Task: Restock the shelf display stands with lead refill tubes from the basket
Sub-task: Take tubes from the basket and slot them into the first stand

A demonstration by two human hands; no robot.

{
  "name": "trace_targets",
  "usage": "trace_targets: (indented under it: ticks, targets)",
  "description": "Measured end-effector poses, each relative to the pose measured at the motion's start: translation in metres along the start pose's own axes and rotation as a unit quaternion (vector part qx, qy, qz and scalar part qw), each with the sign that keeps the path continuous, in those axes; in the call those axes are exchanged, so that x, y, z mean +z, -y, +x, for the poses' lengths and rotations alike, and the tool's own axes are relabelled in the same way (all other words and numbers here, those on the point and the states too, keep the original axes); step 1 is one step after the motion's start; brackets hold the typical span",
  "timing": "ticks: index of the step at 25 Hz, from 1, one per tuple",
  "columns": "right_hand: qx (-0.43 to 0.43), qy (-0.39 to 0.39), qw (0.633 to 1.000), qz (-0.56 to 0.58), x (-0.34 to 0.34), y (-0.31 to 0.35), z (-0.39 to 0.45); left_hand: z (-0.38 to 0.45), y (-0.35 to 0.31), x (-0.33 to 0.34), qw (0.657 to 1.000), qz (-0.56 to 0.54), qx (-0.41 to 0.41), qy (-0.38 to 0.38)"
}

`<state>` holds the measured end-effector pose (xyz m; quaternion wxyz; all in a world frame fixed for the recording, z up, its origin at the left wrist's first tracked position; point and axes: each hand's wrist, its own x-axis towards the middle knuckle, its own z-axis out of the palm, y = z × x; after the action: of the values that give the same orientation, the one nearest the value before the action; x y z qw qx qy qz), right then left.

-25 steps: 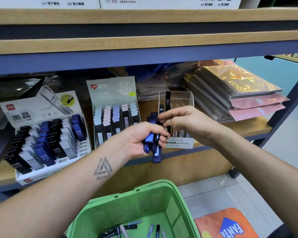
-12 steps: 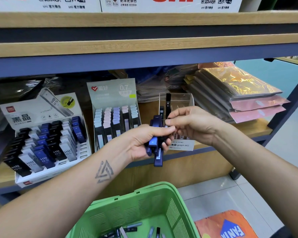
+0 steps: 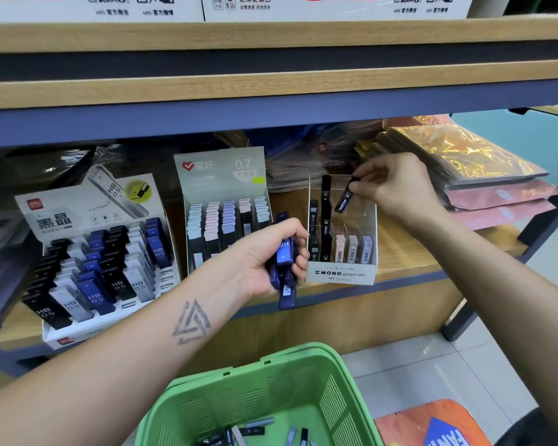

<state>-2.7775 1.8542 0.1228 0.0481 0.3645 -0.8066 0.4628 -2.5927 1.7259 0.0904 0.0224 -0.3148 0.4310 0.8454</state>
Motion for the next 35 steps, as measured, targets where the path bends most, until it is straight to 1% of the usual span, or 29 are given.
trace_targets:
  ticks: [4,7,10,13,17,21,27,35]
  targets:
    - [-0.021,-0.048,0.999,-0.004,0.006,0.003,0.011,0.001,-0.003,0.004,0.999,-0.044,-0.002,0.020]
    - [-0.044,-0.078,0.996,-0.019,0.014,0.004,0.018,0.000,-0.004,0.007,0.998,-0.050,0.014,0.029]
    - [-0.075,-0.059,0.995,-0.040,0.026,0.004,0.020,-0.001,-0.006,0.011,0.997,-0.050,0.021,0.050]
    - [-0.096,-0.050,0.993,-0.057,0.032,0.001,0.023,-0.003,-0.007,0.012,0.996,-0.066,0.026,0.045]
    - [-0.107,-0.057,0.992,-0.039,0.031,0.000,0.031,-0.003,-0.010,0.007,0.998,-0.040,0.044,0.029]
    - [-0.112,-0.072,0.991,-0.017,0.031,0.001,0.034,-0.004,-0.012,0.005,0.998,-0.041,0.051,0.023]
    - [-0.144,-0.036,0.984,-0.101,0.045,-0.006,0.029,-0.006,-0.012,0.006,0.998,-0.028,0.058,0.019]
    - [-0.138,-0.012,0.975,-0.171,0.055,-0.012,0.026,-0.008,-0.011,0.004,0.997,-0.026,0.071,0.005]
